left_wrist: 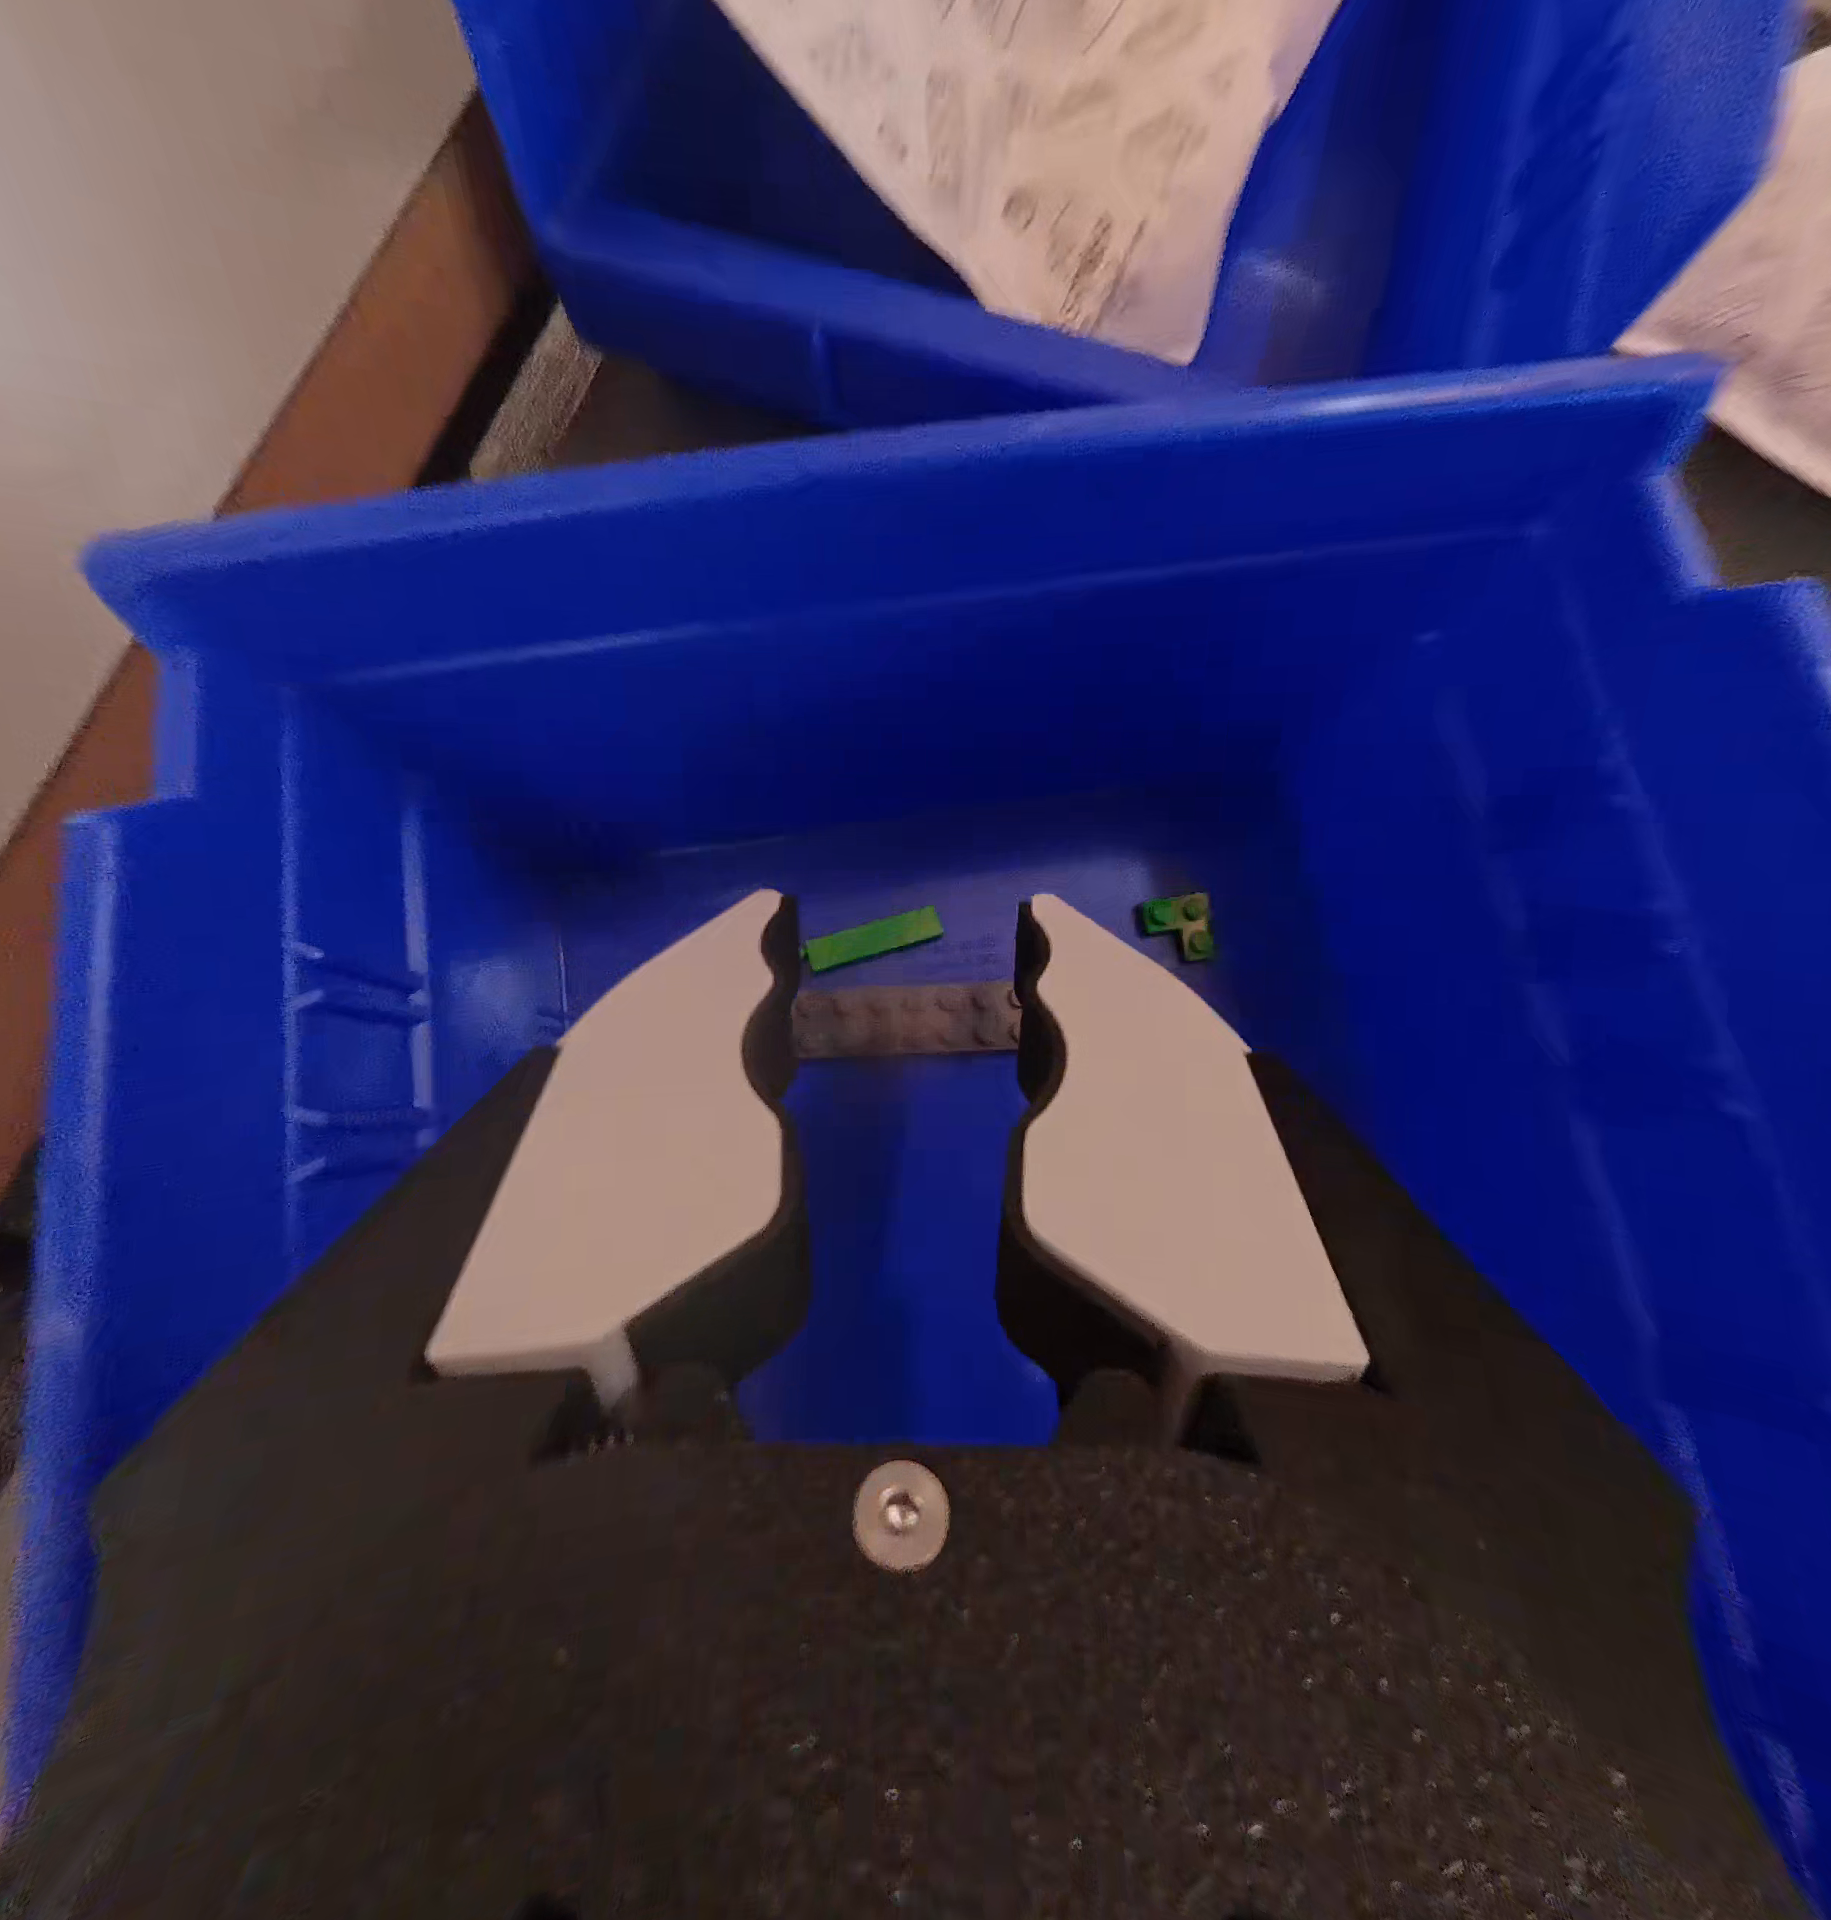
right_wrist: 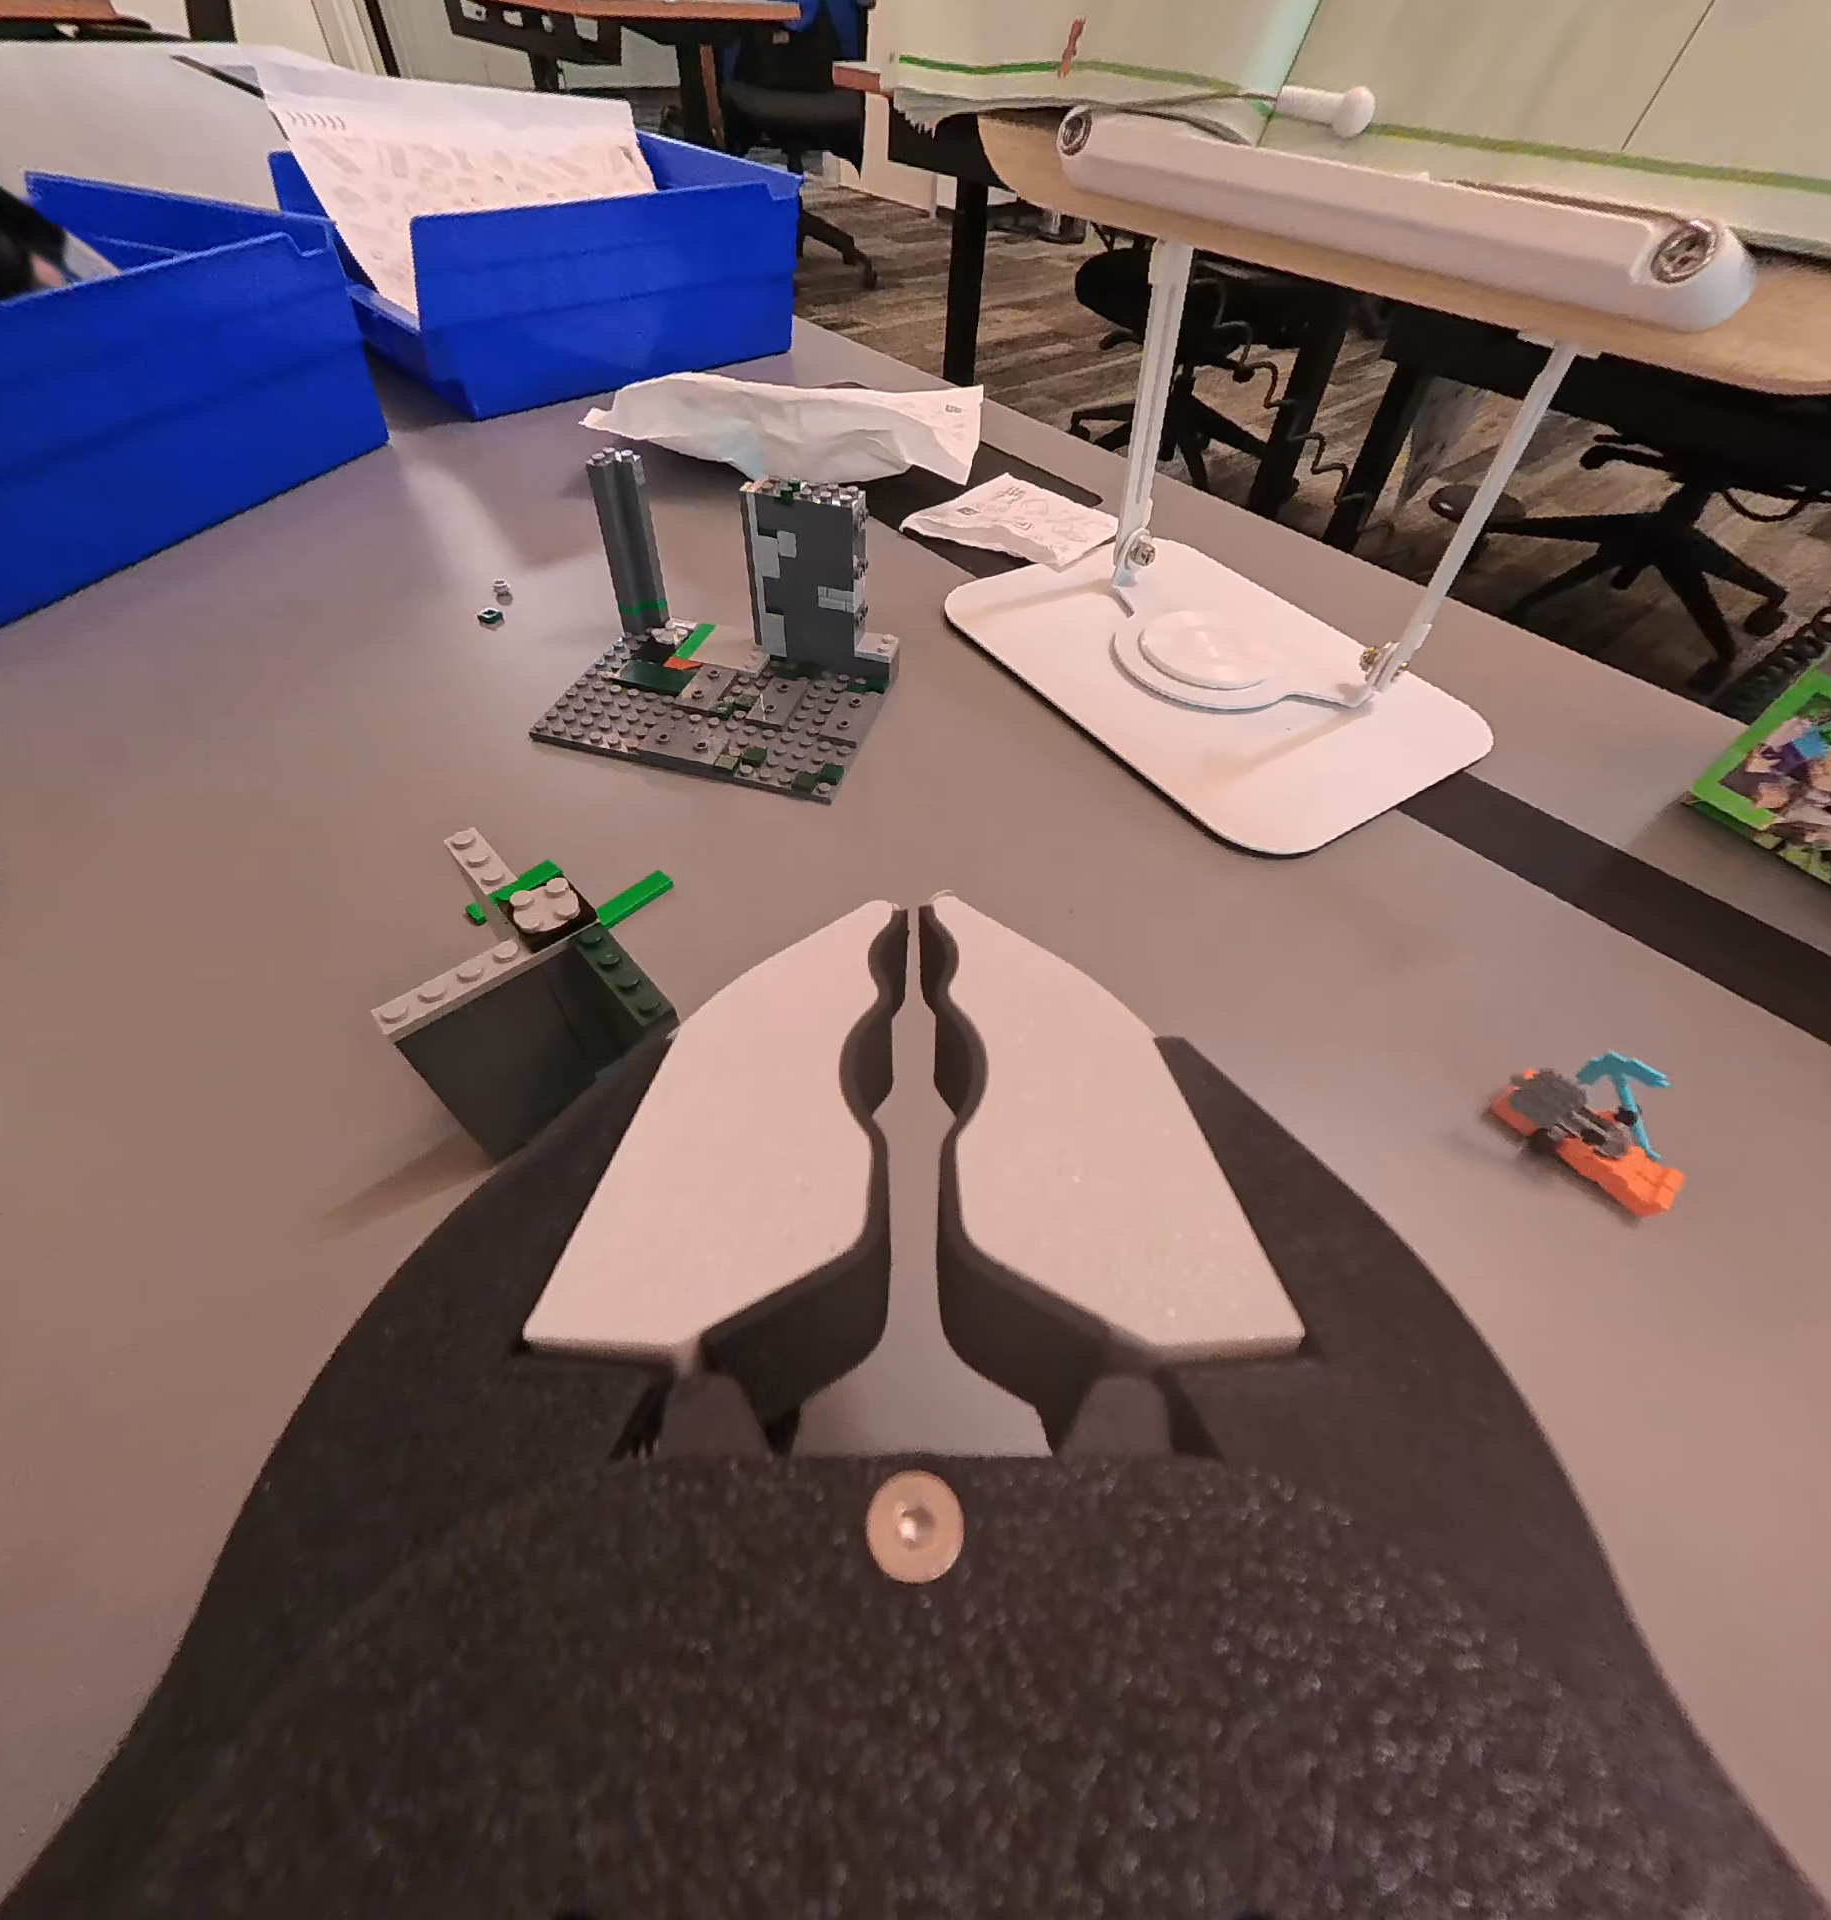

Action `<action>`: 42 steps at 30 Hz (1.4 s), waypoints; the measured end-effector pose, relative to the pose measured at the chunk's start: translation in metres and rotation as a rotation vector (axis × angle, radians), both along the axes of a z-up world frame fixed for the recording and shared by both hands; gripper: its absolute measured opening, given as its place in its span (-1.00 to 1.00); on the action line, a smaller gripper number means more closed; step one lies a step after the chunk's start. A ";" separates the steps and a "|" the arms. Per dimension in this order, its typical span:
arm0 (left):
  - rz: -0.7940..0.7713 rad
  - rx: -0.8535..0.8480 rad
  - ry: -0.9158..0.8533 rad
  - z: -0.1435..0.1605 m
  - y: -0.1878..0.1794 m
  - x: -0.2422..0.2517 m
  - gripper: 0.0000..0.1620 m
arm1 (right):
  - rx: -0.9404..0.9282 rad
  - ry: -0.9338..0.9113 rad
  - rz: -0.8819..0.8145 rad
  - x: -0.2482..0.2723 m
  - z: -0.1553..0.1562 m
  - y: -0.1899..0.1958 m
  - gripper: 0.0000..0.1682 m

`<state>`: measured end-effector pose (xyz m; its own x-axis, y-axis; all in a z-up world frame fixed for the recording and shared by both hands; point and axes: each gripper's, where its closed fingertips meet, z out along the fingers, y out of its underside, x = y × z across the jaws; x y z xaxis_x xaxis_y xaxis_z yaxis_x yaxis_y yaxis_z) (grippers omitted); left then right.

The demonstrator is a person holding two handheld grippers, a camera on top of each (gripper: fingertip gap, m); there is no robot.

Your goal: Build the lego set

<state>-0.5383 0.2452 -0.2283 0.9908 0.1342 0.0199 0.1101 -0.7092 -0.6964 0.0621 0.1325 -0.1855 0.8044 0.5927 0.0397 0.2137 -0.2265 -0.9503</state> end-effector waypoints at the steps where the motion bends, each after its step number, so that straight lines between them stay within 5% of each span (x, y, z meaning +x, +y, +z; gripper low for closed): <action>1: 0.013 -0.018 -0.002 -0.006 0.002 -0.002 -0.51 | 0.001 0.002 0.000 0.000 0.001 0.001 -0.98; 23: 0.075 -0.225 -0.018 -0.043 0.001 -0.004 -0.49 | 0.003 0.019 0.019 0.001 0.006 -0.005 -0.97; 42: 0.109 -0.213 -0.029 -0.041 0.002 -0.013 -0.84 | 0.006 0.020 0.027 0.000 0.009 -0.007 -0.96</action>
<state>-0.5508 0.2473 -0.2694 0.9696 0.2447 0.0078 0.2118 -0.8225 -0.5279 0.0623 0.1252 -0.1767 0.7885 0.6144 0.0276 0.2012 -0.2153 -0.9556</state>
